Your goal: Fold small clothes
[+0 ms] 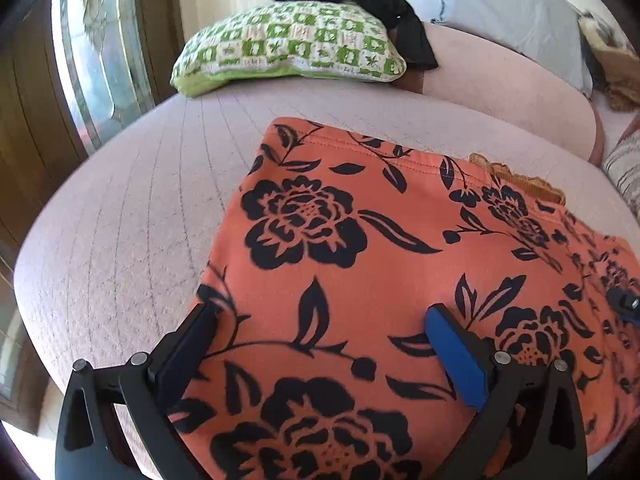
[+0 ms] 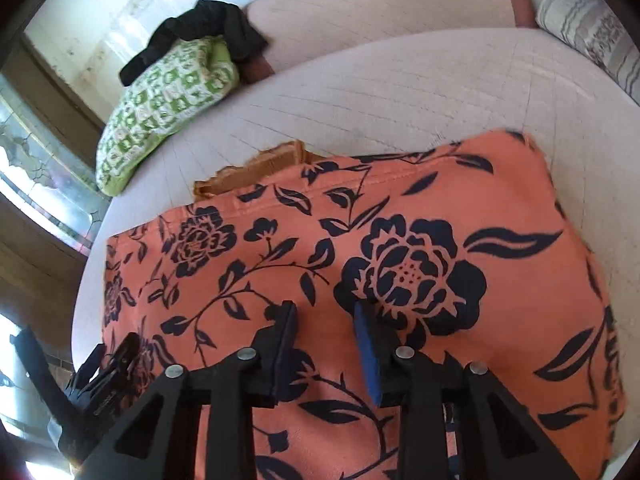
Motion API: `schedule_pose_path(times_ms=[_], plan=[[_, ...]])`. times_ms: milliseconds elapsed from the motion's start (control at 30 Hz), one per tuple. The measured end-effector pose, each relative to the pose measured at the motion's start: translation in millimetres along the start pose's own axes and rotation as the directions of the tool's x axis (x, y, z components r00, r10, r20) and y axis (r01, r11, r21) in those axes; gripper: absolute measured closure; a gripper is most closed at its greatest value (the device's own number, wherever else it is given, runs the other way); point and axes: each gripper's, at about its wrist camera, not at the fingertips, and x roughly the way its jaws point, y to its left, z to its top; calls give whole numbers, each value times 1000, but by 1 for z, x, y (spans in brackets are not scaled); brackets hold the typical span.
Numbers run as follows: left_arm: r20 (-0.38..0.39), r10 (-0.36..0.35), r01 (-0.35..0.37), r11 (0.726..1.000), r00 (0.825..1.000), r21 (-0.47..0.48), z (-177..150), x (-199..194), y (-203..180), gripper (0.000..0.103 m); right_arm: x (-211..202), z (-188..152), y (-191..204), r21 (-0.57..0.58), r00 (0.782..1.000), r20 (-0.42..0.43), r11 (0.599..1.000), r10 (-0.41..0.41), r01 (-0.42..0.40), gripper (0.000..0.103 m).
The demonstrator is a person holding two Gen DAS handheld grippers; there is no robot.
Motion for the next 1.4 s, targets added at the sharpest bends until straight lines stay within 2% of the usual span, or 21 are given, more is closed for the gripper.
schedule_pose_path(times_ms=[133,233,367,467,533,600,667,700,767,867,933,967,1000,1033,1133,1167,1200,1233,1300,1333,1400], plan=[[2,-9,9,997,1000,-72,-2,-20,17,0,-11,-2,-6,18,999,31,999,41,-42,71],[18,-32,35,985,999,-172,-20,-46,29,0,-30,-7,0,-45,994,95,998,52,-48,71],[-33,-66,51,939,997,-340,-47,-61,55,0,-50,-15,16,-109,979,133,984,152,-139,71],[-60,-110,73,899,992,-431,-56,-63,71,0,-47,-24,34,-161,978,96,972,187,-170,71],[-109,-142,75,881,984,-467,-60,-58,76,0,-29,-31,45,-198,989,8,970,147,-142,71],[-140,-158,65,857,977,-511,-65,-52,83,0,3,-42,52,-228,989,-135,969,67,-97,70],[-149,-192,75,821,970,-567,-70,-45,91,0,-2,-47,60,-283,996,-75,957,40,-59,68],[-147,-208,86,810,967,-581,-69,-42,93,4,-2,-48,65,-319,997,-78,947,20,-44,68],[-146,-238,108,798,960,-594,-64,-33,95,17,0,-50,64,-331,997,-73,942,23,-46,68],[-122,-214,99,793,969,-602,-55,-32,94,27,2,-45,56,-297,994,-90,951,57,-82,68],[-109,-189,90,804,976,-588,-50,-33,92,37,2,-43,51,-279,992,-98,955,77,-101,68],[-93,-190,99,800,977,-592,-49,-34,91,41,3,-42,51,-276,991,-102,955,82,-107,68],[-72,-200,119,795,977,-595,-49,-37,90,51,1,-42,50,-274,991,-104,955,86,-111,68],[-58,-217,142,795,975,-589,-49,-37,88,57,0,-42,49,-273,991,-105,955,88,-114,68],[-51,-189,131,828,981,-545,-44,-35,76,55,2,-42,51,-276,990,-104,954,94,-119,68],[-42,-179,129,832,983,-540,-43,-33,73,52,3,-42,51,-277,990,-104,953,94,-120,68],[-28,-182,138,829,983,-542,-42,-32,71,42,3,-42,51,-278,990,-103,953,95,-121,68],[-14,-184,147,825,983,-546,-40,-31,70,39,3,-42,51,-278,990,-104,953,97,-122,68],[-5,-165,137,833,986,-536,-34,-28,67,39,4,-41,51,-278,989,-107,952,101,-127,68],[16,-123,113,845,992,-523,-30,-27,65,50,4,-41,50,-278,989,-109,952,105,-131,68],[-10,-111,92,864,994,-494,-22,-20,60,73,4,-41,49,-269,987,-112,953,117,-143,68]])
